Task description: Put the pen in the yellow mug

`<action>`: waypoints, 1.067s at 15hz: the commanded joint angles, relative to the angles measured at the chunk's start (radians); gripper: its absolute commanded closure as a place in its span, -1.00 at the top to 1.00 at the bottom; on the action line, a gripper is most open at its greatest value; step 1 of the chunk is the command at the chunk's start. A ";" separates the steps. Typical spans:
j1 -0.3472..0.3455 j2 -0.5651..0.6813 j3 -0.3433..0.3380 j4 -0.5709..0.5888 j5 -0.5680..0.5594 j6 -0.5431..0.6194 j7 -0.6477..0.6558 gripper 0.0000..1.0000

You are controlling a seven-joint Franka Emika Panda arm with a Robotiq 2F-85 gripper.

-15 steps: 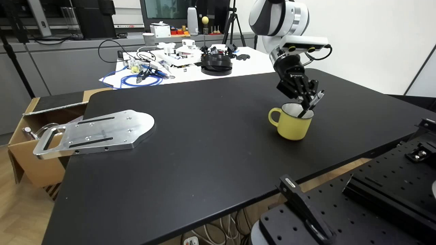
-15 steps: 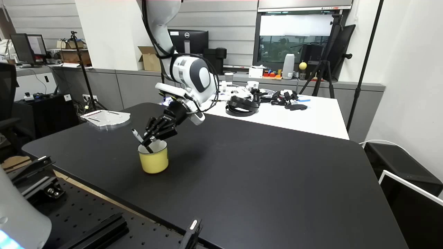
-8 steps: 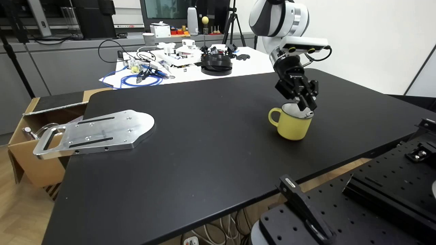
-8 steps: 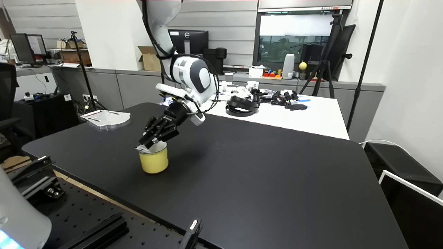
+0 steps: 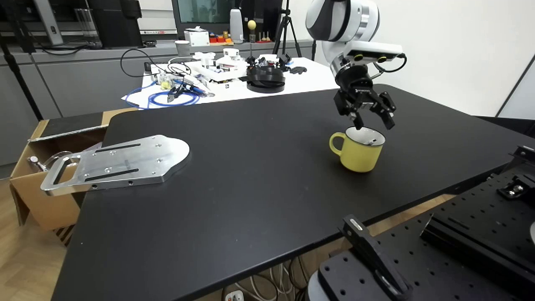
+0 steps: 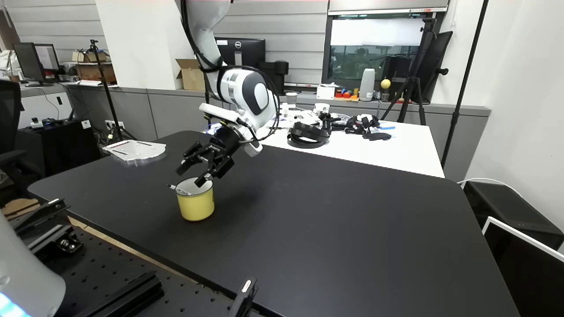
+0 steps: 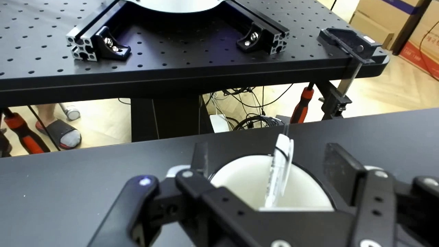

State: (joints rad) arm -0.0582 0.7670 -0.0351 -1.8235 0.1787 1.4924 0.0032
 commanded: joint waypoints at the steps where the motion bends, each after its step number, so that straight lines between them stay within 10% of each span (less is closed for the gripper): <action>1: -0.012 -0.046 0.003 -0.007 0.007 -0.013 -0.010 1.00; 16: -0.012 -0.055 0.004 0.002 -0.006 -0.022 -0.040 1.00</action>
State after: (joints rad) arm -0.0663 0.7103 -0.0351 -1.8240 0.1751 1.4723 -0.0381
